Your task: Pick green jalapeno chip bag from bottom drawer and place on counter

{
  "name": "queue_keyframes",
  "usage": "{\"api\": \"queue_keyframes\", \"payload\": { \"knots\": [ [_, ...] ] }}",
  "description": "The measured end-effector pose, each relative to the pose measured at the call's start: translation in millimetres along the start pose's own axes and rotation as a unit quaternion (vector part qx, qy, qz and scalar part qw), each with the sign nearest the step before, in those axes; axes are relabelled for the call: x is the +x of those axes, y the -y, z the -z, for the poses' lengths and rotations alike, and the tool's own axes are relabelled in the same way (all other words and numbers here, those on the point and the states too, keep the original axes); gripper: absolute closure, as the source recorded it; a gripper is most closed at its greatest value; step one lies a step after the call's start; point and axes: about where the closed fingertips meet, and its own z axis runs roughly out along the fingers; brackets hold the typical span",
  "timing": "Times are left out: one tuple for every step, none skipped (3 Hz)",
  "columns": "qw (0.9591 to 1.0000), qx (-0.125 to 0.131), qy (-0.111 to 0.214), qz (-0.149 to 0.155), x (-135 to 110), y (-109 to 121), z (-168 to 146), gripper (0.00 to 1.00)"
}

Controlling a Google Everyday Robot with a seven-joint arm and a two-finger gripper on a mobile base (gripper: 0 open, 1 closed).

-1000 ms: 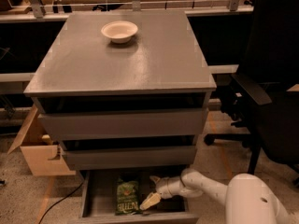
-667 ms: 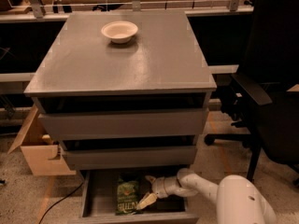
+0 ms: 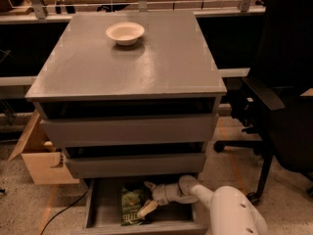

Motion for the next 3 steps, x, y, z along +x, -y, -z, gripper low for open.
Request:
{"api": "queue_keyframes", "payload": {
  "knots": [
    [0.9997, -0.016, 0.014, 0.015, -8, 1, -14, 0.00],
    [0.9993, -0.025, 0.016, 0.022, -11, -1, -23, 0.00],
    [0.9995, -0.005, 0.010, 0.030, -10, 6, -24, 0.00]
  ]
}}
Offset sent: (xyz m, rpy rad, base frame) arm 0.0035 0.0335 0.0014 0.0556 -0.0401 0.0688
